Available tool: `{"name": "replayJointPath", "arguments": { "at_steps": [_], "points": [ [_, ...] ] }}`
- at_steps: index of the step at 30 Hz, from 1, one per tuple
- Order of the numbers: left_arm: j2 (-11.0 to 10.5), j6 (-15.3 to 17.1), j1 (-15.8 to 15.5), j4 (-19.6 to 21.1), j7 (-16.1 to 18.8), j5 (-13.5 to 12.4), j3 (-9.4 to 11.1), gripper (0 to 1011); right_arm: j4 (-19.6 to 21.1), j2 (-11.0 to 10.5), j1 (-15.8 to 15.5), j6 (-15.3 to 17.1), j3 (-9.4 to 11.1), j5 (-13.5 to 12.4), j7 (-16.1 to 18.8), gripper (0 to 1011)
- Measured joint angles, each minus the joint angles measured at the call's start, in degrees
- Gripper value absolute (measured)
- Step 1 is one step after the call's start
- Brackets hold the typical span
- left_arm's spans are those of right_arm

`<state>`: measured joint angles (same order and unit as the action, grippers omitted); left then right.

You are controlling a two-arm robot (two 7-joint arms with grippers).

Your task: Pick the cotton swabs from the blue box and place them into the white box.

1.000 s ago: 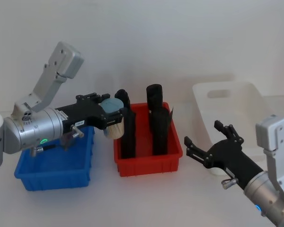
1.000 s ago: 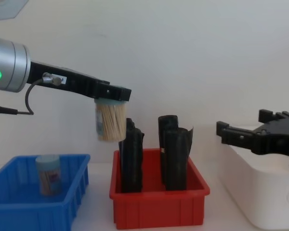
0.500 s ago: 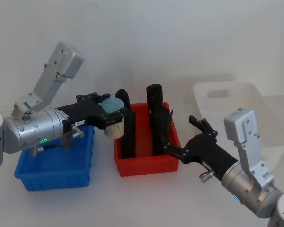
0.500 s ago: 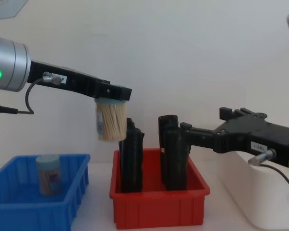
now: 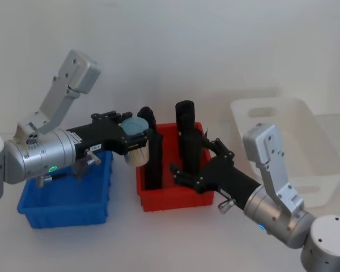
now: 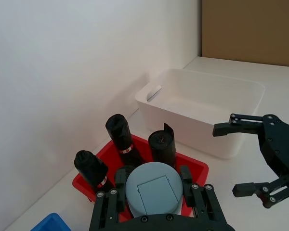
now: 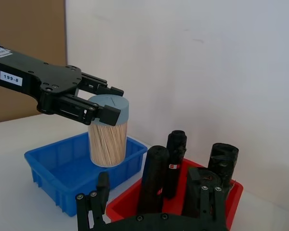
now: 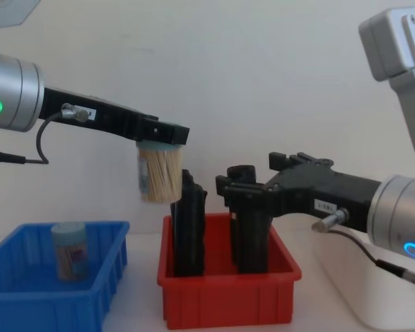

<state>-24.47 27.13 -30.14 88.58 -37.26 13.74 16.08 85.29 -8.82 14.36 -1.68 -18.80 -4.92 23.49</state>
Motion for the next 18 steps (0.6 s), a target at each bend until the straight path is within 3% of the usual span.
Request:
{"name": "replayJointPath", "arguments": {
  "at_steps": [18],
  "points": [
    [0.0,0.0,0.0,-0.01,0.0,0.0,0.0,670,-6.64,3.78,5.49,-1.43,-1.67,0.07,3.89,1001]
  ]
}}
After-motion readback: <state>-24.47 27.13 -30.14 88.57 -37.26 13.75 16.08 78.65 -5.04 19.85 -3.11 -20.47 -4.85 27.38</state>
